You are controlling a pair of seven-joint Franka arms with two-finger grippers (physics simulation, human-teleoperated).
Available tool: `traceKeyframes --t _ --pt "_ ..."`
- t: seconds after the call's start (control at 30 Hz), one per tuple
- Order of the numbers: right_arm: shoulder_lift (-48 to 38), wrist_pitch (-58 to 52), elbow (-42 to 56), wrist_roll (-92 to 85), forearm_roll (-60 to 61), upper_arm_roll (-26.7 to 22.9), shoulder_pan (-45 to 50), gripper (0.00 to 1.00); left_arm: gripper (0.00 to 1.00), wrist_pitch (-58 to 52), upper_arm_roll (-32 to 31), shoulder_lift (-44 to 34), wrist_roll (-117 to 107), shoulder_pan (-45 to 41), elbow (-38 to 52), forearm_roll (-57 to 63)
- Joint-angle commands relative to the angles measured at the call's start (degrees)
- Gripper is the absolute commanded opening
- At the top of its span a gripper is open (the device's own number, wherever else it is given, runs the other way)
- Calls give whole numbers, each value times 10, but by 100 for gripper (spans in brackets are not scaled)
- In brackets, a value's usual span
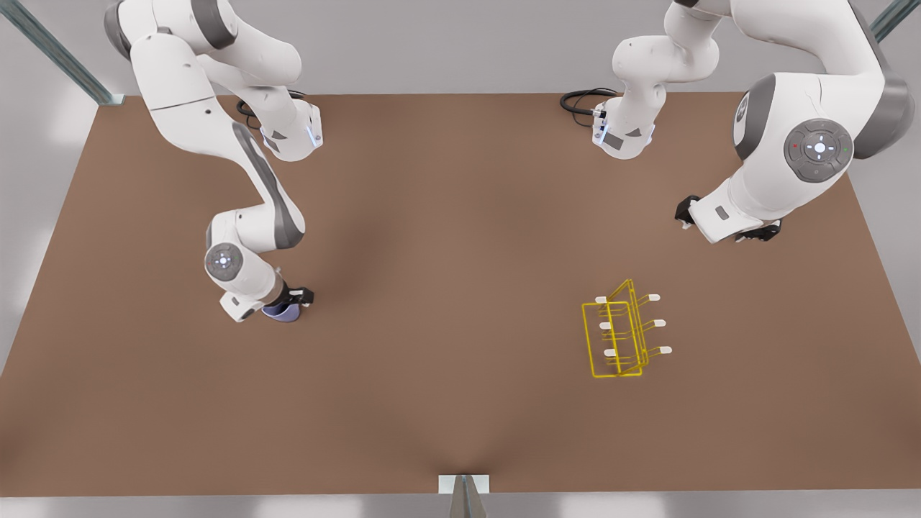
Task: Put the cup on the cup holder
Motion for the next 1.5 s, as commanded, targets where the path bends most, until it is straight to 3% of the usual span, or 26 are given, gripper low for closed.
traceKeyframes --t 0.0,0.43,0.47,0.57,0.67,0.77,1.07,1.17,1.27,1.37,1.47 --pt "2 0 0 -11 1 0 2 100 100 0 0 0 1 0 0 0" --pt "39 -3 12 -7 1 -1 2 99 100 0 0 0 1 0 0 0" --pt "39 -5 13 -8 1 0 3 78 100 1 0 0 1 1 0 0" --pt "39 -10 13 -12 1 0 2 44 100 0 0 0 1 0 0 0" --pt "39 -17 13 -12 1 0 1 42 100 0 0 0 1 0 0 0" --pt "42 -23 13 -31 1 -1 -3 21 100 0 0 0 1 0 0 0" --pt "41 -104 72 -33 7 1 0 21 100 0 0 0 1 -1 0 0" --pt "50 -145 132 -34 134 36 9 21 100 -4 0 0 1 -3 0 0" --pt "71 -151 172 -91 303 40 35 21 100 -4 0 0 1 -3 0 0" --pt "184 -261 353 -128 459 40 71 21 100 -4 0 3 1 -3 0 0" --pt "293 -297 509 -168 574 40 116 21 100 -3 0 3 1 -3 0 0"
